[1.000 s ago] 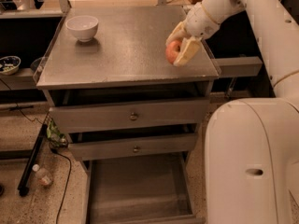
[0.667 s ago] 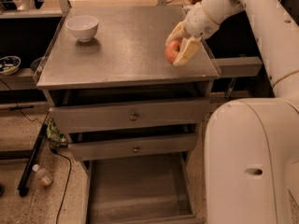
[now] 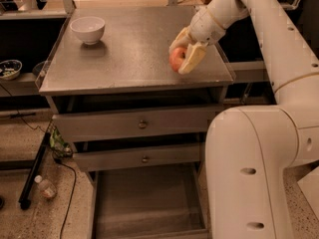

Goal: Pick apple from bottom drawer and place on counter

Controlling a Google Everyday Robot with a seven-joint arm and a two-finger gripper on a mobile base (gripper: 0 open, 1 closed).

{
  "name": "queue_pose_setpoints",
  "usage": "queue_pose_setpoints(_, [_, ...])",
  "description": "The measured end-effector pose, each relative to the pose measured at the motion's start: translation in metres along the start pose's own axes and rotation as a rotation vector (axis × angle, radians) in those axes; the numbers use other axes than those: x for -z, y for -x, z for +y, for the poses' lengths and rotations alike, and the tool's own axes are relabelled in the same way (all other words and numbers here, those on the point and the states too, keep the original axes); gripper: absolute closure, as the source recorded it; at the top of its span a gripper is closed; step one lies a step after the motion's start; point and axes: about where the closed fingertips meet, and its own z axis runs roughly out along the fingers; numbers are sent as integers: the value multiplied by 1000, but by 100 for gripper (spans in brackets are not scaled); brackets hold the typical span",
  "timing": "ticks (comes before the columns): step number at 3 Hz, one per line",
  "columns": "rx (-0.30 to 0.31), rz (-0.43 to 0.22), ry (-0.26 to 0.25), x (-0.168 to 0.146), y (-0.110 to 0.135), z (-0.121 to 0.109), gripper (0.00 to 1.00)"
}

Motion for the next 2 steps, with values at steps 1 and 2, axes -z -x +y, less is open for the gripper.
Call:
queue_pose_setpoints(1, [-25,15,2,-8,-4,-7,100])
queue_pose_setpoints(2, [-42,33,18,-16,-5,-11,100])
